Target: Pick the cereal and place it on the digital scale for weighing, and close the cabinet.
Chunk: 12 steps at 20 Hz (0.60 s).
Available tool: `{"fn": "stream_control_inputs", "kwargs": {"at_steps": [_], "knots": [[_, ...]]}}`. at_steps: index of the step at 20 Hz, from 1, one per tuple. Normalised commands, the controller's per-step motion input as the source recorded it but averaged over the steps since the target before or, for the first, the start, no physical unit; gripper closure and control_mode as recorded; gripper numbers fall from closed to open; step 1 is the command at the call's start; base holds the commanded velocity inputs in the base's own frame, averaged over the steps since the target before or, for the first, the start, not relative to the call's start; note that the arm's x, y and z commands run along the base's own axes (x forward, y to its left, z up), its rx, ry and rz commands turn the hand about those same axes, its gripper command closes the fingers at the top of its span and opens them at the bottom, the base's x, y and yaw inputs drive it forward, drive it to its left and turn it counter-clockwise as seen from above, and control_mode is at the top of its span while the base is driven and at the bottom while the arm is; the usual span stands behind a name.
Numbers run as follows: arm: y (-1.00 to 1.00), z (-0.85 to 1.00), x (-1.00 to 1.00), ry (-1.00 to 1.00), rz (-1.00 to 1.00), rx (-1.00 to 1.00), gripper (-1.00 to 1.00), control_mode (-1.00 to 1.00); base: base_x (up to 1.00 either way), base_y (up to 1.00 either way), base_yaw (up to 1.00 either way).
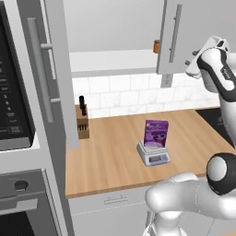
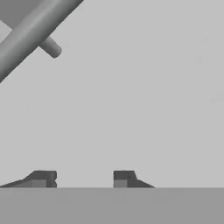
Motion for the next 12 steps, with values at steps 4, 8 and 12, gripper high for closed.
{"fn": "stream_control_inputs", "kwargs": {"at_steps": [4, 8, 12], "knots": [[0.01, -0.18, -0.91, -0.15, -0.01, 0.02, -1.00, -1.00, 0.00, 0.00, 0.00], [-0.38, 0.59, -1.00, 0.00, -0.02, 0.10, -1.00, -1.00, 0.00, 0.00, 0.00], [-0.26, 0.54, -1.00, 0.00, 0.00, 0.03, -1.00, -1.00, 0.00, 0.00, 0.00]]}}
